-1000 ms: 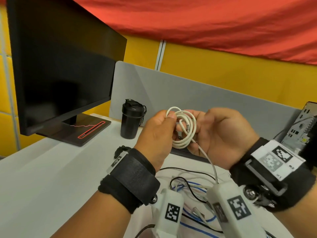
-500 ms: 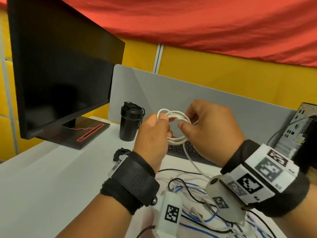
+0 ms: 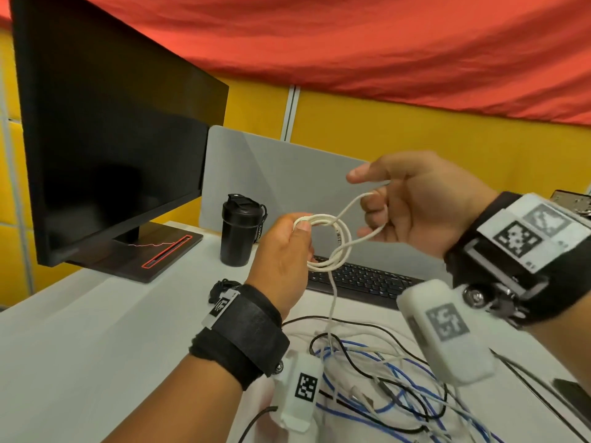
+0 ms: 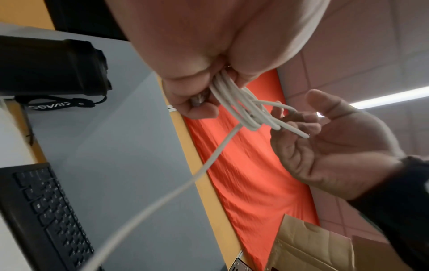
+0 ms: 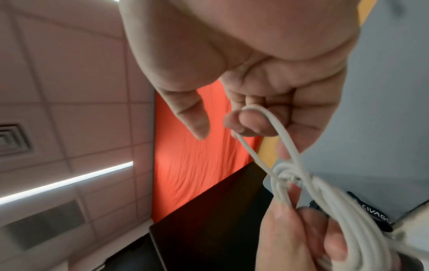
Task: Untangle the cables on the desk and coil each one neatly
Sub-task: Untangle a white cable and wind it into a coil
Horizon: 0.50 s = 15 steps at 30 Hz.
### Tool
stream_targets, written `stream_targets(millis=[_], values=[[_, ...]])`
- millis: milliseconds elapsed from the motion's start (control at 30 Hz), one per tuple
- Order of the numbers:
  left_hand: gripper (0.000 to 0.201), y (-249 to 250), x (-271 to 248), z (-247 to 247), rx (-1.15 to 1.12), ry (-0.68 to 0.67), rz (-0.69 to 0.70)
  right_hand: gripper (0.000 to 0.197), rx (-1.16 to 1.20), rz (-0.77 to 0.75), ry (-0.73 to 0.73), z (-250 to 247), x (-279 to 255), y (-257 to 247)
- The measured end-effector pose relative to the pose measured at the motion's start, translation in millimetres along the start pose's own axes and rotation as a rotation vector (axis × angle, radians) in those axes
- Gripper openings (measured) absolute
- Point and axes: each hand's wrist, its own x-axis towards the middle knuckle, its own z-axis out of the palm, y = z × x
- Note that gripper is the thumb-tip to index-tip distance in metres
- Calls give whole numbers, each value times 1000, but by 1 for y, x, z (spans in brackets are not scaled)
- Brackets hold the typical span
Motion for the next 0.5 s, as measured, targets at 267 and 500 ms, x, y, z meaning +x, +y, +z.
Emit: stream_targets(millis=[267,500], values=[[25,-5,3,-9,229,-2,139,18,-763,-16,-144,-20,11,-24],[27,1,8,-13,10,20,3,13,-1500,-723,477,-37,24,-35]])
